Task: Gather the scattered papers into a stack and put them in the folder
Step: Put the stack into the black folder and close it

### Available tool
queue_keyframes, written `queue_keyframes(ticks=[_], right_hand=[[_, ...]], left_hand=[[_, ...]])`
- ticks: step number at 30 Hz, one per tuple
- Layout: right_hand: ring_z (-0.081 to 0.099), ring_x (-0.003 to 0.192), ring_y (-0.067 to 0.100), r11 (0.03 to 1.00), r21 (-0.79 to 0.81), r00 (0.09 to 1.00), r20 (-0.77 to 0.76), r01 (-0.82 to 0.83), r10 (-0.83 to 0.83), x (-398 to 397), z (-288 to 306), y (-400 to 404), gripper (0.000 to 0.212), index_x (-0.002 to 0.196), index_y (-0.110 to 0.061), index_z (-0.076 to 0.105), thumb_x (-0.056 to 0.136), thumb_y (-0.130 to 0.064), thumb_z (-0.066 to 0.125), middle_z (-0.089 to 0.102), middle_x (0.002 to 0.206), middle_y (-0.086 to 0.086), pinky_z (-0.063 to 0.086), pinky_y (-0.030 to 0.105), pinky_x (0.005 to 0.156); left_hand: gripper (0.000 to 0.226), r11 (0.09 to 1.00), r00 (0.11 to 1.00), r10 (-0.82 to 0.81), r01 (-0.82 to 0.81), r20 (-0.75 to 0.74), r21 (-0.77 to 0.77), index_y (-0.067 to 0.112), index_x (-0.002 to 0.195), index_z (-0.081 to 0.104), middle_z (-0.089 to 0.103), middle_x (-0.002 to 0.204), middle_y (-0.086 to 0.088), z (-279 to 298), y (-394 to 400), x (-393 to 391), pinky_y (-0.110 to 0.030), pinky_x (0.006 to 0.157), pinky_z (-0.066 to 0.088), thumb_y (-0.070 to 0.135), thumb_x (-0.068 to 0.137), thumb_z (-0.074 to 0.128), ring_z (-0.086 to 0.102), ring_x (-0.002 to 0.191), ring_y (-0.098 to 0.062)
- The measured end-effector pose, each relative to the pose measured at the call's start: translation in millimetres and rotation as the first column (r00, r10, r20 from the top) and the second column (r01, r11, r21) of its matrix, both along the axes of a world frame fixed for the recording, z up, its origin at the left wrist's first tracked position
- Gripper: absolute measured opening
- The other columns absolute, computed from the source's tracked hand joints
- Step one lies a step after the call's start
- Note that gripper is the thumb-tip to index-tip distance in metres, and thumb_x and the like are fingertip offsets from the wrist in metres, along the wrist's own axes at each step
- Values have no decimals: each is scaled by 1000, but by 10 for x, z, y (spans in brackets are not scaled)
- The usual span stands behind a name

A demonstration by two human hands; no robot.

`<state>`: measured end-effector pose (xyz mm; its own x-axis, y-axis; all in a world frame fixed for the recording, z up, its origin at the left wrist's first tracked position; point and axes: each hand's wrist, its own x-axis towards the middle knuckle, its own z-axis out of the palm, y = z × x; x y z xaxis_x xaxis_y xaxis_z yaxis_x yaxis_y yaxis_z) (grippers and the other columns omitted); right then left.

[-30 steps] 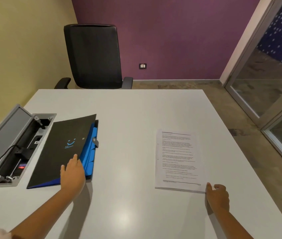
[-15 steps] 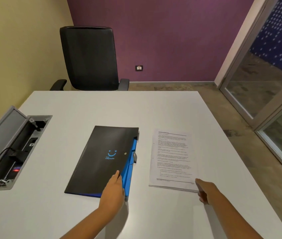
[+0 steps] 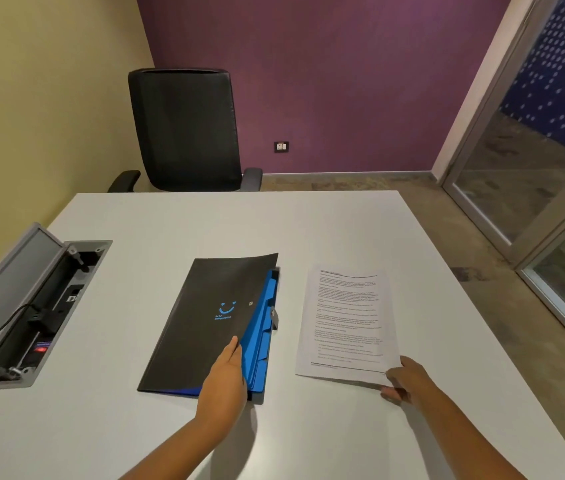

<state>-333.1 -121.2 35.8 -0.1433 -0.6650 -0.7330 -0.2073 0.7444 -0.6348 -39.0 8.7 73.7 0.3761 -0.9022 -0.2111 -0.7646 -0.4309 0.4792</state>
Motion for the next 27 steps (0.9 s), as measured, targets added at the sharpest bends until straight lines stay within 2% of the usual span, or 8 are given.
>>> queue_keyframes(ticks=[5,7,9,11,15,18,22,27], right_hand=[[59,94,28,993,12,940,321,116,-114,-124,41,47,34,116,-2,53,87,14,45,58,117,13,58,36,70],[60,90,28,987,42,900,406,156,-159,-172,78,64,33,116,0,52,87,15,45,59,113,14,59,36,72],[64,85,30,982,78,864,469,170,-186,-224,102,85,31,113,2,55,86,16,46,63,106,15,54,39,82],[71,76,30,982,116,842,506,147,-186,-258,117,128,27,105,1,59,85,16,48,67,99,16,56,40,81],[71,79,27,990,137,850,517,31,-98,-218,120,267,27,102,-1,62,84,15,51,75,89,15,47,37,91],[67,89,28,989,140,859,512,-53,-26,-140,110,371,29,104,-3,62,83,15,52,75,90,13,55,36,79],[65,96,29,988,120,884,467,-92,26,-64,127,415,29,105,-5,62,85,13,51,73,99,13,60,32,59],[64,98,25,996,14,912,404,-90,77,94,237,312,30,110,-8,58,88,10,50,68,105,9,61,31,65]], left_hand=[[55,997,993,60,-64,-99,-31,14,145,23,20,155,7,66,-39,3,-20,97,46,7,94,42,46,127,-10],[53,995,985,89,-96,-149,-42,13,144,26,22,154,6,77,-60,10,-18,93,45,5,93,41,47,126,-9],[52,991,975,115,-125,-192,-44,12,143,29,23,154,6,88,-93,15,-16,92,43,3,93,40,46,126,-10],[52,989,967,131,-144,-220,-45,11,143,30,24,154,5,100,-131,11,-15,92,41,1,93,40,45,127,-11],[52,987,956,137,-153,-258,-43,11,142,31,24,154,3,140,-191,7,-21,98,41,-1,92,39,45,129,-15],[53,988,954,129,-146,-269,-46,11,143,30,23,155,1,170,-214,3,-30,104,41,-2,92,38,41,132,-18],[54,989,960,129,-143,-250,-36,13,144,28,21,155,1,187,-225,-15,-30,107,36,0,93,38,34,137,-18],[55,994,960,97,-105,-263,-17,12,144,27,21,155,1,163,-202,-59,-27,108,33,-1,92,38,32,138,-18]])
